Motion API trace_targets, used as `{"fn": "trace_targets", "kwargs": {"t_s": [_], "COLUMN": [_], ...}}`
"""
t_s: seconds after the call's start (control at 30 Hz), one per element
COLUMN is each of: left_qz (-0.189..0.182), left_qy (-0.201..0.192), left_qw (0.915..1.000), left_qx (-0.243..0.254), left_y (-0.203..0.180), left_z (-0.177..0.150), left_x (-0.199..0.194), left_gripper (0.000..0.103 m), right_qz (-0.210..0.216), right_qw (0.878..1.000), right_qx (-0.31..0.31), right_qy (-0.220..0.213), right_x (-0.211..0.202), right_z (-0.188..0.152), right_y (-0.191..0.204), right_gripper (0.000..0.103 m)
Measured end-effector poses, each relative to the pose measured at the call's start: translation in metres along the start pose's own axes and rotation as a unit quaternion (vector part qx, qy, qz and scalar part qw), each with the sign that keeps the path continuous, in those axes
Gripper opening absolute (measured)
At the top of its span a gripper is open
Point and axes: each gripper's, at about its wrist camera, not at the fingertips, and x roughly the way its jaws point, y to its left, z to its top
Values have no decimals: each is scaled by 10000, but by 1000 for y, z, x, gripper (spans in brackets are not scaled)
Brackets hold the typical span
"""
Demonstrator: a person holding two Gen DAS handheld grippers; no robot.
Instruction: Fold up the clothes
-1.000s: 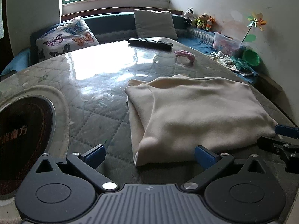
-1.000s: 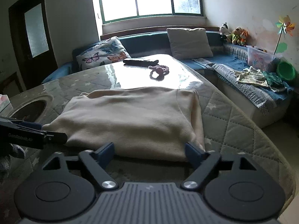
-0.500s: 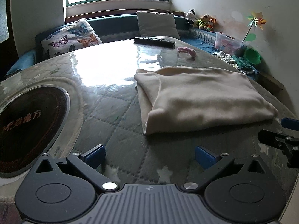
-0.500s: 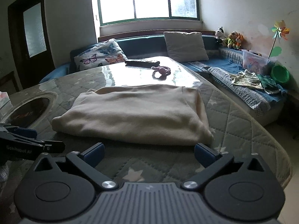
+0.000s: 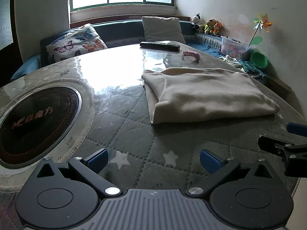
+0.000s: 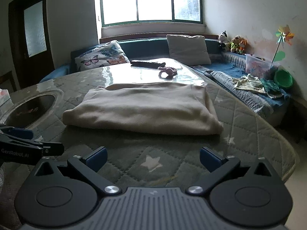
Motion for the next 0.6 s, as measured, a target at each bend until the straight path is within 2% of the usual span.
{"fn": "trace_targets", "kwargs": {"t_s": [0.6], "left_qz": [-55], "left_qy": [-136], "left_qw": [9998], "left_qx": [111], "left_y": [-13], "left_z": [-9], "left_x": [-14], "left_gripper": [103], "right_qz": [-95], "right_qw": [9998], "right_qx": [169], "right_qy": [-56], "right_x": [-13], "right_z": [-9], "right_y": [0], "right_gripper": [103]}}
